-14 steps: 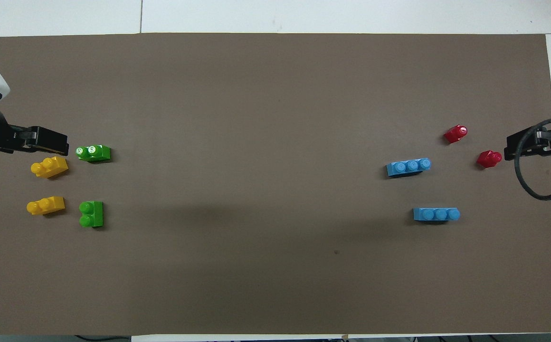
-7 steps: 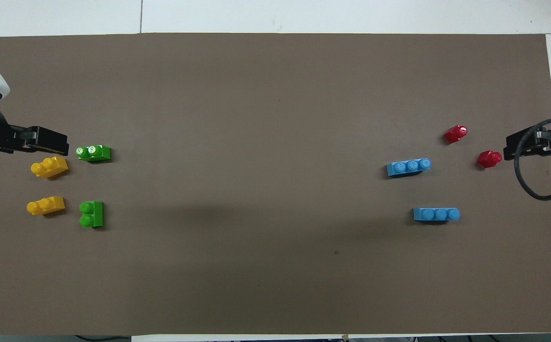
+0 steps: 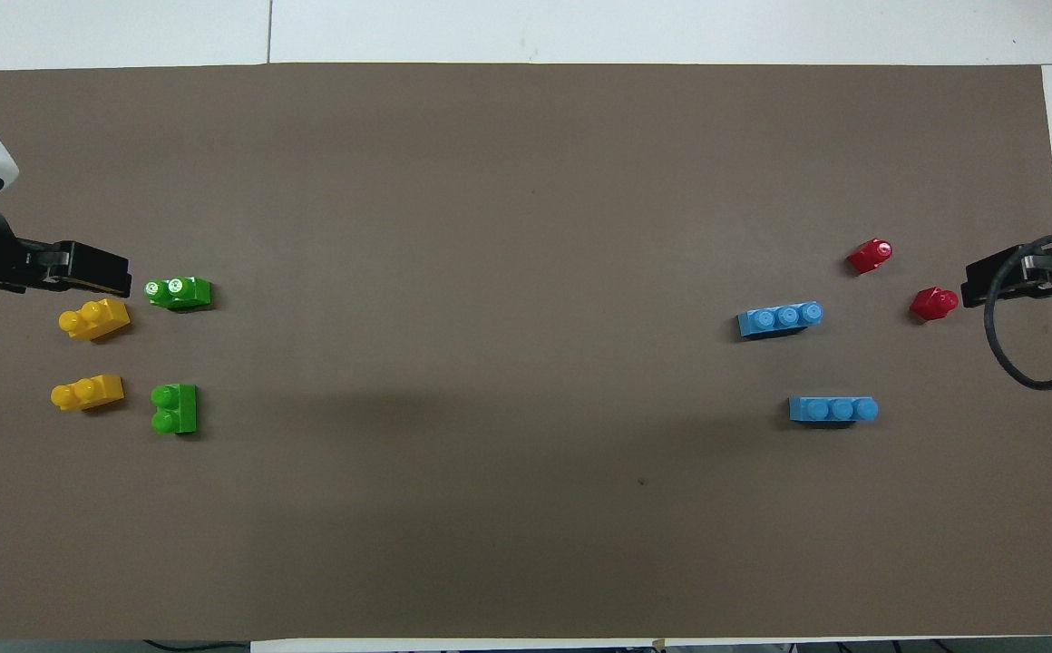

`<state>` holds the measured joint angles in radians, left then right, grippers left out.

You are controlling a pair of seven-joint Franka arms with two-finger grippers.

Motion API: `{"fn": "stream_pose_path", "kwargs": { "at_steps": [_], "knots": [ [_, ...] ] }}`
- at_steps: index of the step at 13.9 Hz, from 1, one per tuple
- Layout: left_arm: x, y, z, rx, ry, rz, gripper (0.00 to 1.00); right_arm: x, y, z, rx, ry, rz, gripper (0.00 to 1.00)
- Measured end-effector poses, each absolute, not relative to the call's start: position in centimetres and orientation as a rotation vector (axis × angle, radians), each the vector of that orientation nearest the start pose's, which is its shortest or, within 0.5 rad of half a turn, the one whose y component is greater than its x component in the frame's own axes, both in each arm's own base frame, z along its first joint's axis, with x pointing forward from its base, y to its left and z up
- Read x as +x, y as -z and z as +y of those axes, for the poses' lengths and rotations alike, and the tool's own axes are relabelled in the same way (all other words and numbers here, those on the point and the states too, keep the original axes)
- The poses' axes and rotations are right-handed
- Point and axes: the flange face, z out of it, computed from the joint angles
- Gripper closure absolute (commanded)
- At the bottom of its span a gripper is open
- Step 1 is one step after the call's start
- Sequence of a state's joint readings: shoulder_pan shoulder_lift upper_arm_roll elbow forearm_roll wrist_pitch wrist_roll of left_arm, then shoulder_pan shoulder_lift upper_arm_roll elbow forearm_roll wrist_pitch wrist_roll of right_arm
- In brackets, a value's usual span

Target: Remove green block with left arm and hold with right

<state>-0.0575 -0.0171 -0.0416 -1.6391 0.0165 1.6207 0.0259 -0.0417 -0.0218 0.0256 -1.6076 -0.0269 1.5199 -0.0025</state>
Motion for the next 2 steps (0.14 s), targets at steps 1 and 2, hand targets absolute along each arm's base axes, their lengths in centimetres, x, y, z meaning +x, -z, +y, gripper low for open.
{"fn": "stream_pose_path", "kwargs": {
  "at_steps": [1,2],
  "knots": [
    [55.01,-60.60,-5.32,-3.118,-0.001,0.197,0.00,54.14,-61.49,-1.18,-3.167,-0.105,0.023,0.05],
    [55.01,-60.60,-5.32,-3.118,-0.001,0.196,0.00,54.15,-61.49,-1.18,-3.167,-0.105,0.023,0.05]
  ]
}}
